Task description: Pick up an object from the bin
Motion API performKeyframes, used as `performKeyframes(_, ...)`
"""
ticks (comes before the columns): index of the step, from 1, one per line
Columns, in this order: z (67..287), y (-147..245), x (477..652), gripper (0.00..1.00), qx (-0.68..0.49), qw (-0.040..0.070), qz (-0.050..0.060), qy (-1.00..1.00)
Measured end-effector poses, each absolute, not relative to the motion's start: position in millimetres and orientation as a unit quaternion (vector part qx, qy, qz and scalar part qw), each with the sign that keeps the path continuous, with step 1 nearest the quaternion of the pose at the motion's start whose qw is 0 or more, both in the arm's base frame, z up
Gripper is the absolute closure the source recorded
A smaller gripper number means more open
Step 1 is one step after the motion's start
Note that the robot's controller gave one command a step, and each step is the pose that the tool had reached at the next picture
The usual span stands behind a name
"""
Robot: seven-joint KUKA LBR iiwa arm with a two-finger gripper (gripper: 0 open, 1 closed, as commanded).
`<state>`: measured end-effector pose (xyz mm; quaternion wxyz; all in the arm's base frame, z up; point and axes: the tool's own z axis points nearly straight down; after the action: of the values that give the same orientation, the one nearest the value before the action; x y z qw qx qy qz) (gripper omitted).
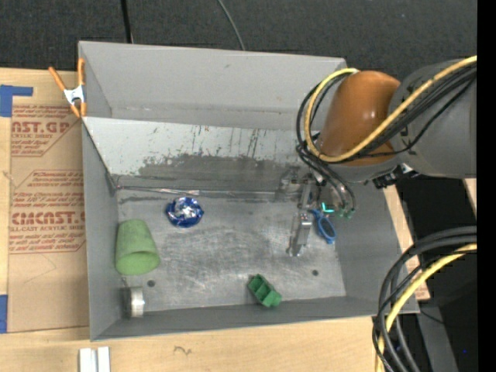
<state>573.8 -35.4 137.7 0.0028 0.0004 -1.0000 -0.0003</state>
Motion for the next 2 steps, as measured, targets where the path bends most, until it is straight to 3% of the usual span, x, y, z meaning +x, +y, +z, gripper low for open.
performKeyframes(1, 117, -55, 486.1, 0.0, 0.064, 0.004, 0.0, -0.998)
performKeyframes(2, 88, -22, 490.4, 0.0, 0.159, -0.004, 0.0, -0.987)
